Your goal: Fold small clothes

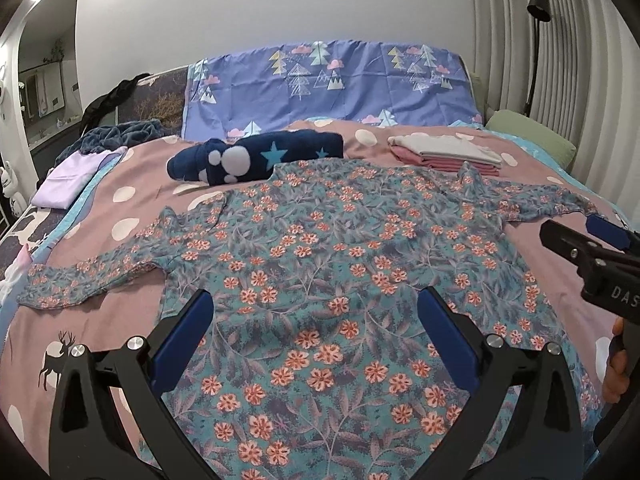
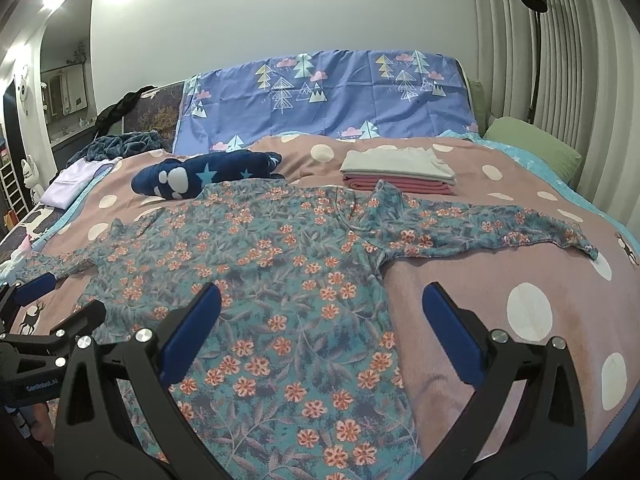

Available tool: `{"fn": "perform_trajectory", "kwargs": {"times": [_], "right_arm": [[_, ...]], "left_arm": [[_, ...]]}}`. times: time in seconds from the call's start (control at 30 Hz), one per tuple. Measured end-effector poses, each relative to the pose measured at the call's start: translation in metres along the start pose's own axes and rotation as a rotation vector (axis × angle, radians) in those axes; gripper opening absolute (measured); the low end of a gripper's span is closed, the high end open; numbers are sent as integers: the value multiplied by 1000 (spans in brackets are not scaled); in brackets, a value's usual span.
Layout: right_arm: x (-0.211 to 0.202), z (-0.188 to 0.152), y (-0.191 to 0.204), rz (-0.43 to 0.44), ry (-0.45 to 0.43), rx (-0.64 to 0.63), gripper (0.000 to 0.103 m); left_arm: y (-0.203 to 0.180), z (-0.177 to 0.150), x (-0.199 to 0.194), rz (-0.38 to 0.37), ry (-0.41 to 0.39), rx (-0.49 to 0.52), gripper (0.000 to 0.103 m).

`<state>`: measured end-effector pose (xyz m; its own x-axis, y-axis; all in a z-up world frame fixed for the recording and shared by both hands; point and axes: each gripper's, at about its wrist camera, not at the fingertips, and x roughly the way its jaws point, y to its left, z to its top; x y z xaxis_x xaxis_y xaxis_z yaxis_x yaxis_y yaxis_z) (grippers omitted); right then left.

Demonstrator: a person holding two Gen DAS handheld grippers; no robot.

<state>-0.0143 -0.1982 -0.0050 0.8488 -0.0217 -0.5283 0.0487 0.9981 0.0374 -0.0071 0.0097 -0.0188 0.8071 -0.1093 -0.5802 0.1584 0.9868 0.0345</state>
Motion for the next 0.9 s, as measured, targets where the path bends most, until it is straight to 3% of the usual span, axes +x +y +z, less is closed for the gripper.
{"fn": "perform_trajectory", "kwargs": {"times": [0.9], "right_arm": [[10,-5,4,-6,26,-23,101]], "left_arm": [[4,-2,2,6,-14,5,102]]}}
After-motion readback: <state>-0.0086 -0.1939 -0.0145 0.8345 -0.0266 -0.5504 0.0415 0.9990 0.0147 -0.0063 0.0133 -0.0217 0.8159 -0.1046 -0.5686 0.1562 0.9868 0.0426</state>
